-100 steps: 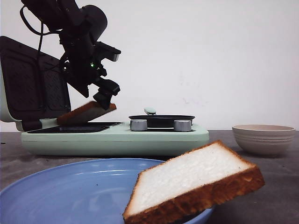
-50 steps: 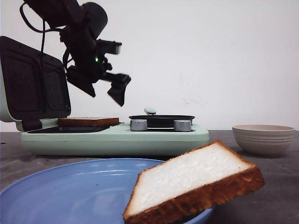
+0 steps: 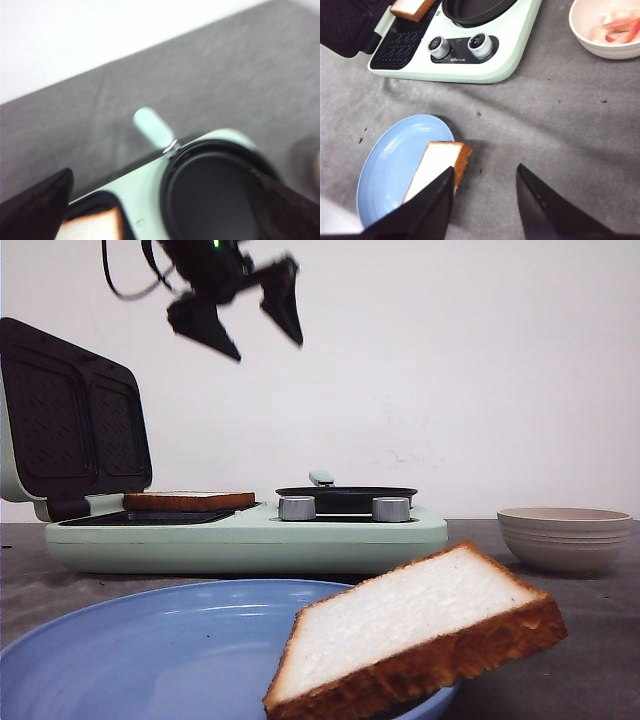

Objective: Make breakfast with bread and shrimp
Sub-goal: 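Raise the left gripper away from the sandwich maker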

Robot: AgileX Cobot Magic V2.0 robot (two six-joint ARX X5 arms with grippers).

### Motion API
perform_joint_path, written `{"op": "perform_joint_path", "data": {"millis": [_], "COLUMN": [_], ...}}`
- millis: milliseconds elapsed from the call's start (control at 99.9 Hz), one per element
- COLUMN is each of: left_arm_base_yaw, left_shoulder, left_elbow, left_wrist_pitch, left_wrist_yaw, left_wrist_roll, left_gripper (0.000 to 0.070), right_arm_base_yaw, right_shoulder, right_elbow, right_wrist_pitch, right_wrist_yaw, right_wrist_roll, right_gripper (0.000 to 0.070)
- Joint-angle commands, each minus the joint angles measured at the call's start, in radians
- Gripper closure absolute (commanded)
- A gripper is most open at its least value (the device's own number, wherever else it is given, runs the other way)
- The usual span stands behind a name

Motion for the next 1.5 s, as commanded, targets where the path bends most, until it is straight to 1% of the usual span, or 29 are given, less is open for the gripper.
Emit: {"op": "perform_joint_path", "data": {"millis": [0, 80, 140, 200, 320, 390, 400, 551, 681, 901, 1041, 1121, 1211, 1271, 1391, 1491], "left_arm_base_yaw": [0.010, 0.024, 0.032, 0.039, 0.050, 0.055, 0.056, 0.067, 0.078, 0.083, 0.084, 0.085, 0.093, 0.100, 0.110, 0.111], "left_shoulder": [-0.015, -0.057, -0.094, -0.131, -0.209, -0.253, -0.259, -0.350, -0.419, -0.525, -0.606, -0.676, -0.779, -0.859, -1.027, -1.150], "left_elbow": [0.038, 0.038, 0.038, 0.038, 0.038, 0.038, 0.038, 0.037, 0.037, 0.017, -0.053, -0.151, -0.324, -0.462, -0.743, -0.936], "left_wrist_pitch": [-0.015, -0.018, -0.027, -0.040, -0.081, -0.103, -0.106, -0.153, -0.183, -0.231, -0.227, -0.204, -0.146, -0.082, 0.067, 0.132], "left_wrist_yaw": [0.055, 0.095, 0.108, 0.116, 0.116, 0.116, 0.116, 0.122, 0.171, 0.172, 0.170, 0.163, 0.159, 0.159, 0.156, 0.134], "left_wrist_roll": [-0.056, -0.070, -0.075, -0.077, -0.072, -0.058, -0.056, -0.042, -0.042, -0.039, -0.039, -0.040, -0.060, -0.089, -0.178, -0.223], "left_gripper": [0.0086, 0.0201, 0.0257, 0.0329, 0.0544, 0.0690, 0.0700, 0.0700, 0.0700, 0.0700, 0.0700, 0.0700, 0.0700, 0.0700, 0.0700, 0.0700], "right_arm_base_yaw": [0.002, 0.002, 0.002, 0.002, 0.002, 0.002, 0.002, 0.002, 0.002, 0.002, 0.002, 0.002, 0.002, 0.002, 0.008, 0.024], "right_shoulder": [0.003, 0.003, 0.003, 0.003, 0.003, 0.003, 0.003, 0.003, 0.003, 0.003, 0.003, 0.003, 0.003, 0.003, 0.003, 0.003], "right_elbow": [0.010, 0.010, 0.010, 0.010, 0.010, 0.010, 0.010, 0.010, 0.010, 0.010, 0.010, 0.010, 0.010, 0.010, 0.010, 0.007], "right_wrist_pitch": [0.010, 0.010, 0.009, 0.009, 0.010, 0.009, 0.009, 0.009, 0.009, 0.003, -0.002, -0.006, -0.013, -0.021, -0.037, -0.045], "right_wrist_yaw": [0.000, 0.000, 0.000, 0.000, 0.000, 0.000, 0.000, 0.000, 0.000, 0.000, -0.001, -0.001, -0.002, -0.002, -0.008, -0.008], "right_wrist_roll": [-0.012, -0.012, -0.012, -0.012, -0.012, -0.011, -0.012, -0.011, -0.011, -0.010, -0.004, 0.000, 0.018, 0.023, 0.042, 0.067], "right_gripper": [0.0459, 0.0459, 0.0459, 0.0459, 0.0459, 0.0459, 0.0459, 0.0459, 0.0459, 0.0459, 0.0459, 0.0459, 0.0459, 0.0459, 0.0459, 0.0459]}}
